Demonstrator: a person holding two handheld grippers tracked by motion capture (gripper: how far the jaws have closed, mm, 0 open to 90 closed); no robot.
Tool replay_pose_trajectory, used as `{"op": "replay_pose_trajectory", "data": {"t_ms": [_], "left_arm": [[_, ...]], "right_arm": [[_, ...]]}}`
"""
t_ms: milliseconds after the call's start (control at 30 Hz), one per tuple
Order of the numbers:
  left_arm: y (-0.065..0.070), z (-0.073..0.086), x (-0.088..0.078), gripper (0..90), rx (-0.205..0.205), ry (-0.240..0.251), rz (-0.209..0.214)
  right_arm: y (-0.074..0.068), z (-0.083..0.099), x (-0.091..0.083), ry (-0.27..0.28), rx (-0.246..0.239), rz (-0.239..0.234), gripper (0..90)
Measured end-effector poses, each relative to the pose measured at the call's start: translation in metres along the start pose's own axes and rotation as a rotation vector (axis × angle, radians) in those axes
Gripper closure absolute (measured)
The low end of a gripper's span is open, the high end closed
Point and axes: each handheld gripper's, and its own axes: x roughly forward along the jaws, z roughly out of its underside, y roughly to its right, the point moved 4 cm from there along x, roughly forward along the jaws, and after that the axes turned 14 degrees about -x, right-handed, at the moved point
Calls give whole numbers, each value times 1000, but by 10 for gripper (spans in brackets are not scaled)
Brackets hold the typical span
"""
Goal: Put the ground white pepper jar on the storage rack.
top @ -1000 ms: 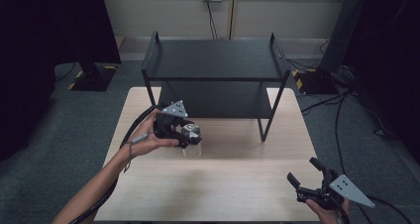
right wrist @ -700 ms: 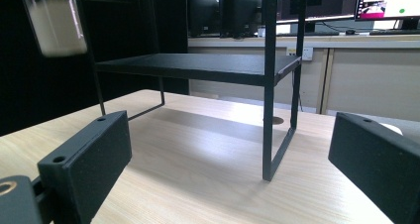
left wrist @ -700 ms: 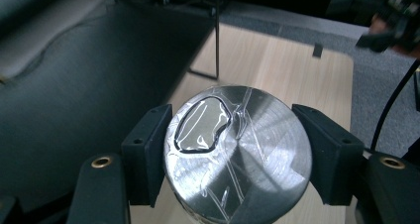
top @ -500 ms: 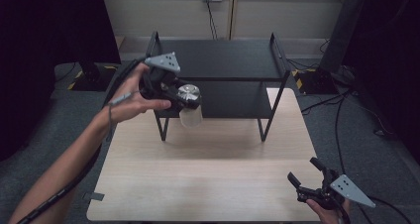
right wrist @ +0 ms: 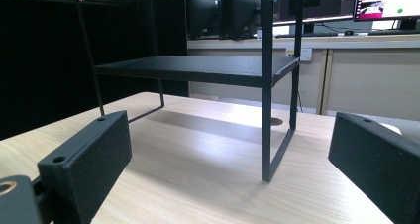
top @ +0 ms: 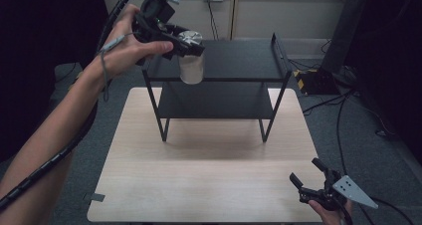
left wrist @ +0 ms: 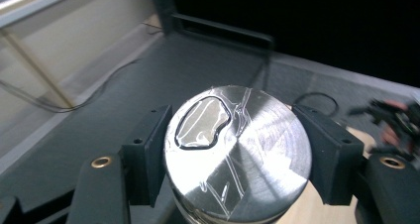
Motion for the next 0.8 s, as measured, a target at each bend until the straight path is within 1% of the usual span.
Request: {"op": "replay_pose_trajectory", "data": {"t_ms": [33, 67, 100, 133, 167, 233, 267, 300, 367, 400, 433, 467, 500, 533, 567, 600, 633, 667, 700, 733, 767, 800], "left_arm": [[-1, -2, 0, 346, -8, 4, -16], [-1, -2, 0, 346, -8, 4, -16], [-4, -3, 1, 346, -34, 14, -32], [-6, -6, 2, 346, -44, 7, -48], [-7, -6, 3, 346, -48, 10, -60], [-13, -9, 6, 346, -76, 13, -99], [-17, -8, 8, 346, -105, 27, -115], [-20, -8, 10, 346, -125, 33, -127], [-28, -5, 14, 346, -150, 49, -146], [-37, -3, 20, 346, -182, 61, -168], [-37, -3, 20, 346, -182, 61, -168], [-40, -3, 23, 346, -188, 65, -184], [-42, -4, 25, 346, -188, 58, -199], [-45, -4, 30, 346, -194, 57, -227], [-47, -4, 33, 346, -198, 57, -244], [-54, -5, 40, 346, -216, 44, -277], [-54, -5, 40, 346, -216, 44, -277], [-58, -4, 43, 346, -228, 47, -285], [-62, -3, 46, 346, -243, 48, -291], [-67, -1, 50, 346, -271, 56, -301], [-68, 0, 51, 346, -275, 60, -306], [-72, 0, 56, 346, -276, 56, -317]], "right_arm": [[0, 0, 0, 1, 0, 0, 23], [0, 0, 0, 1, 0, 0, 23], [0, 0, 0, 1, 0, -1, 23], [0, 0, 0, 1, -1, -1, 23], [0, 0, 0, 0, 0, -3, 23], [0, 0, 0, 1, -2, -4, 23], [0, 0, 0, 1, -1, -4, 23], [0, 0, 0, 1, -1, -4, 23], [0, 0, 0, 1, 1, -2, 23], [0, 0, 0, 1, 1, -1, 23], [0, 0, 0, 1, 1, -1, 23], [1, 0, 0, 1, 2, 0, 23], [1, 0, 0, 0, 2, 0, 23], [1, 1, 0, 1, 4, 1, 23], [1, 1, 0, 1, 2, 1, 23], [1, 0, 0, 1, 4, 1, 23], [1, 0, 0, 1, 4, 1, 23], [1, 1, -1, 1, 3, 2, 23], [1, 1, -1, 0, 4, 2, 23], [1, 1, -1, -1, 3, 3, 23], [1, 1, -1, -2, 5, 4, 23], [2, 2, -1, -2, 7, 5, 23]]}}
